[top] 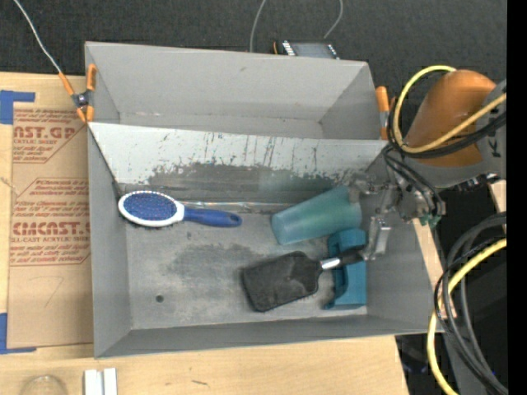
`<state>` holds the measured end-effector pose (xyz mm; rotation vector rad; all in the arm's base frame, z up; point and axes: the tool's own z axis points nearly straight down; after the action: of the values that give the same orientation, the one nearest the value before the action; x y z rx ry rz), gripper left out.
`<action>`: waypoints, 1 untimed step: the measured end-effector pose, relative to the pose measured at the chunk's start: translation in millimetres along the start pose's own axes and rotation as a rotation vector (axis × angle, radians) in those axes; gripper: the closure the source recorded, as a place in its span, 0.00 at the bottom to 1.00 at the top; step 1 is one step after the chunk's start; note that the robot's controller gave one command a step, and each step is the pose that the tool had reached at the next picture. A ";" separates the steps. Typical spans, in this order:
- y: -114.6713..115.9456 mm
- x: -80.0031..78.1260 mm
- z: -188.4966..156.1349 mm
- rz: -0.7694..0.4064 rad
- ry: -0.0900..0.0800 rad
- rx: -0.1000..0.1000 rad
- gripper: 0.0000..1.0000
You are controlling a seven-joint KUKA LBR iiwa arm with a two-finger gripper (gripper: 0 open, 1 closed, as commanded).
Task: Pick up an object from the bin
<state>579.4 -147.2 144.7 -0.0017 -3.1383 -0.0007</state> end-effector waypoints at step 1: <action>52.2 69.3 67.4 -0.003 0.005 -0.006 0.00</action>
Offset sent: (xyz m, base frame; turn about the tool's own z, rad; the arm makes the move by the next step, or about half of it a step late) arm -0.0679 0.0478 -0.0660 -0.0006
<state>510.0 -94.9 77.6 0.0024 -3.1332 -0.0096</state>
